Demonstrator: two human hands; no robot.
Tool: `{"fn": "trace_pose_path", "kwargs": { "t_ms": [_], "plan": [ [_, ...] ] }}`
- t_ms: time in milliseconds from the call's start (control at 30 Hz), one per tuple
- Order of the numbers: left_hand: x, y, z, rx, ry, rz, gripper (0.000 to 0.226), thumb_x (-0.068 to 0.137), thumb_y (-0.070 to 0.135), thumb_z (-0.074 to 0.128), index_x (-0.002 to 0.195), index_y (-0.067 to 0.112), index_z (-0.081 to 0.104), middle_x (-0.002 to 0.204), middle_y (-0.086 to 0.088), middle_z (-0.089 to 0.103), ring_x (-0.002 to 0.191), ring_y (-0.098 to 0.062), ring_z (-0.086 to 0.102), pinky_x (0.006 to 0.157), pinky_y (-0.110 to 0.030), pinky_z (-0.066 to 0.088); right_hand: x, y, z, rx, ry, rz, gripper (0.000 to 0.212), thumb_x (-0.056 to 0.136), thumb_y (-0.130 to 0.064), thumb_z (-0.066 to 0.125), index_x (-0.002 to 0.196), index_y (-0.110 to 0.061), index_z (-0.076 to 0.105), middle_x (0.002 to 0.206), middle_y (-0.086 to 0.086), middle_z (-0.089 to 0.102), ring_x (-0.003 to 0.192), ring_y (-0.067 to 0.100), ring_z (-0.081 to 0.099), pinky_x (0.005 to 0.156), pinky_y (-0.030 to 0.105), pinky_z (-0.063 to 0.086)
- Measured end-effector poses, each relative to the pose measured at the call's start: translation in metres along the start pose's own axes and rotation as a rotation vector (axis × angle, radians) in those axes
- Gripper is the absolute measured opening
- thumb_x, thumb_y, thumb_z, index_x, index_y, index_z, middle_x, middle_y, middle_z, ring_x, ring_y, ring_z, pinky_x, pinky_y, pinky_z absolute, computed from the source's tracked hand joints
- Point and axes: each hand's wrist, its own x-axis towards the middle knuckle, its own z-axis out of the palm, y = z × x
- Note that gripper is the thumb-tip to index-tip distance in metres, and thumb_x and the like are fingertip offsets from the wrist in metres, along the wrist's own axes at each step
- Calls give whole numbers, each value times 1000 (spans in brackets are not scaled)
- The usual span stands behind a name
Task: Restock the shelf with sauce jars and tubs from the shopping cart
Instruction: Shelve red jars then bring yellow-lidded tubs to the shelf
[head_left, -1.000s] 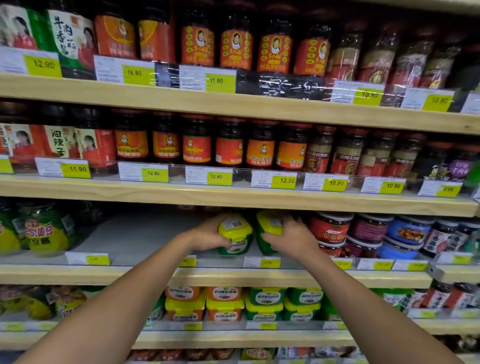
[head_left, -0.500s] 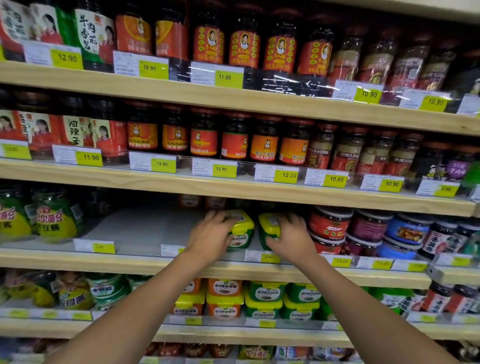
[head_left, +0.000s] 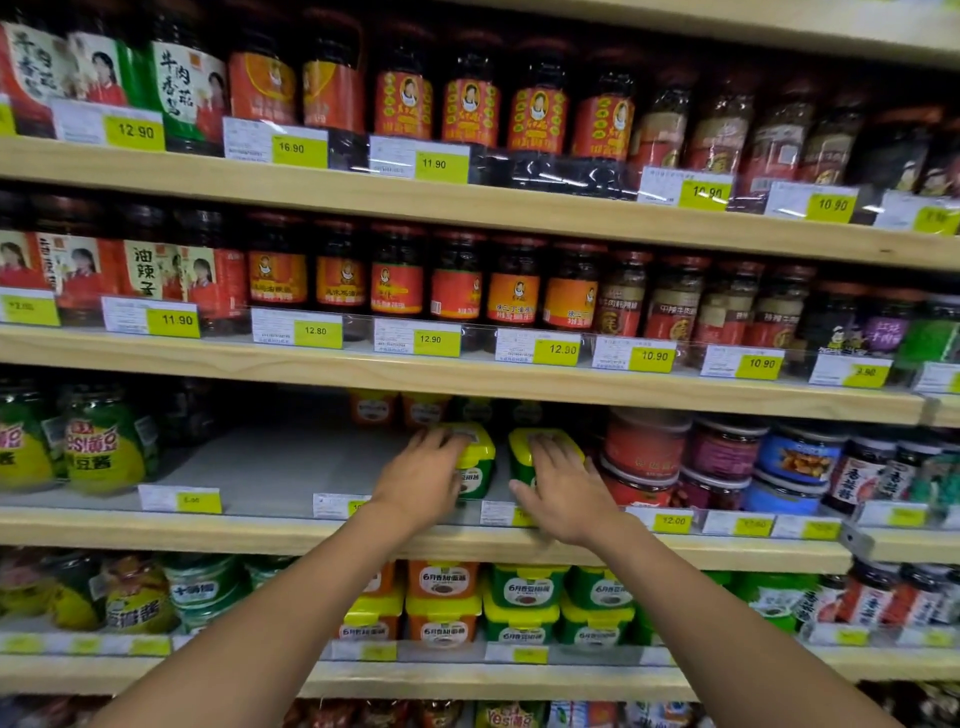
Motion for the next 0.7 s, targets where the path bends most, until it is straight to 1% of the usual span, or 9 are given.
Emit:
{"fn": "trace_pose_path", "kwargs": {
  "t_ms": [167,300,433,500,633,700],
  "plan": [
    [-1,2,4,-33,19,9,60,93,20,58,150,25,40,147,-6,43,138,-29,37,109,-45,44,21,8,4,-14,-36,16,73,99,-47,41,159,-17,11,166,4,12,153,24,4,121,54,16],
    [-2,-2,5,-53,27,24,67,90,8,59,152,26,39,151,-5,41,141,-28,35,112,-42,41,44,13,7,-26,-65,38,75,94,-41,46,158,-17,15,165,5,15,153,26,6,121,53,18],
    [-1,-7,10,-68,55,41,73,87,-1,57,152,25,40,152,-5,42,143,-28,34,114,-41,39,64,18,12,-44,-84,77,76,95,-38,47,159,-15,14,166,8,11,153,29,5,123,49,15],
    [-1,-10,13,-82,77,48,73,86,-3,57,152,24,42,151,-6,43,142,-29,35,114,-42,39,73,22,16,-61,-73,75,77,94,-40,46,159,-16,13,167,8,10,154,29,3,123,48,13],
    [-1,-12,16,-106,113,65,71,85,-5,57,150,21,46,150,-8,45,141,-29,38,116,-38,36,85,25,22,-49,-36,51,77,92,-43,45,159,-21,15,167,6,11,153,27,8,124,45,11],
    [0,-12,16,-114,117,63,70,85,-5,58,150,21,47,150,-8,46,140,-29,39,115,-37,36,87,25,23,-44,-33,62,77,93,-41,46,160,-21,12,168,6,8,154,27,5,125,44,9]
  ]
}}
